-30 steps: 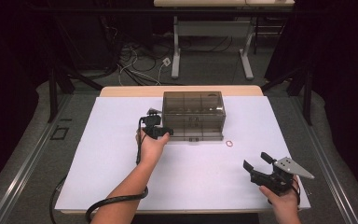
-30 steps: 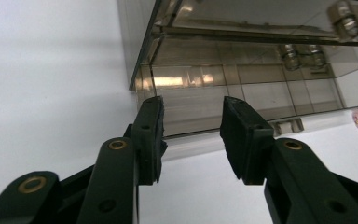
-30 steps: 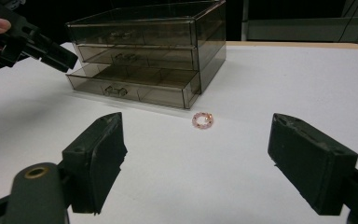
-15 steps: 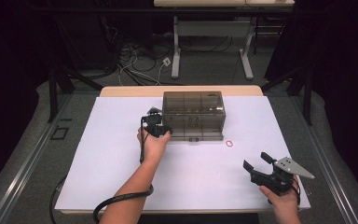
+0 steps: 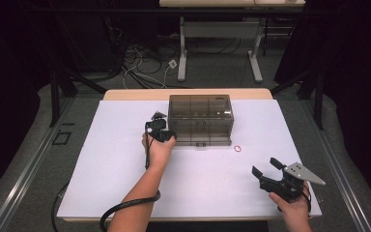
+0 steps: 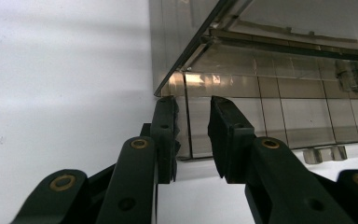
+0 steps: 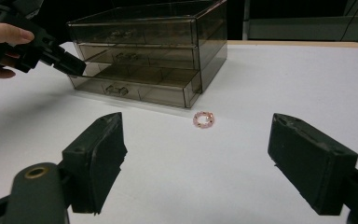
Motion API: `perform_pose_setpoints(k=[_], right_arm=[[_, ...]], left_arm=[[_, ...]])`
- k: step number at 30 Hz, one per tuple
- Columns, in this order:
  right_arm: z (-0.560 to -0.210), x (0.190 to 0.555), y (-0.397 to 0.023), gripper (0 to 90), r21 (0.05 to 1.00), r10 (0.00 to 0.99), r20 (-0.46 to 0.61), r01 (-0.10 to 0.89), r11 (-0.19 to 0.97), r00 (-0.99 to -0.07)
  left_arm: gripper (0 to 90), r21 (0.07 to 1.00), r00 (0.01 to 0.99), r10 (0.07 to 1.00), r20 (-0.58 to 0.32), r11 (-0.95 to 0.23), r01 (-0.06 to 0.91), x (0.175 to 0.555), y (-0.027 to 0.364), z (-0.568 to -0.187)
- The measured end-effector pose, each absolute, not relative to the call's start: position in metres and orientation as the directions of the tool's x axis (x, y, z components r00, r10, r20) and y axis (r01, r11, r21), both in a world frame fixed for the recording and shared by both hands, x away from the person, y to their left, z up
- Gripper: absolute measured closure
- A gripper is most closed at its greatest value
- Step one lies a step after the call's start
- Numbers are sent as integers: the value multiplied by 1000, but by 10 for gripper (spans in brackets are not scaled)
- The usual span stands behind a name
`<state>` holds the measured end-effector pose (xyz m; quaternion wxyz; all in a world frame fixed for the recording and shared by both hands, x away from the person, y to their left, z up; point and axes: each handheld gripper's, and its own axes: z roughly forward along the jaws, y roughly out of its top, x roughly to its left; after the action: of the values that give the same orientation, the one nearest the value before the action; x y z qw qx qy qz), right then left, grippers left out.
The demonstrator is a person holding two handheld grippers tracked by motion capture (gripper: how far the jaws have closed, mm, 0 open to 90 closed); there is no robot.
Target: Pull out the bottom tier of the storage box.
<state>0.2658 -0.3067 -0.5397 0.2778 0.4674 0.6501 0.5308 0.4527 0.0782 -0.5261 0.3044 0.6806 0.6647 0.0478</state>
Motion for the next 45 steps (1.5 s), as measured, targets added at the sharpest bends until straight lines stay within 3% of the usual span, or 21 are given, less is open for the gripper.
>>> perform_pose_setpoints(k=[45], right_arm=[[-540, 266, -307, 183, 948, 900, 140, 320, -1, -412]], left_arm=[[814, 432, 35, 930, -366, 136, 892, 460, 78, -538]])
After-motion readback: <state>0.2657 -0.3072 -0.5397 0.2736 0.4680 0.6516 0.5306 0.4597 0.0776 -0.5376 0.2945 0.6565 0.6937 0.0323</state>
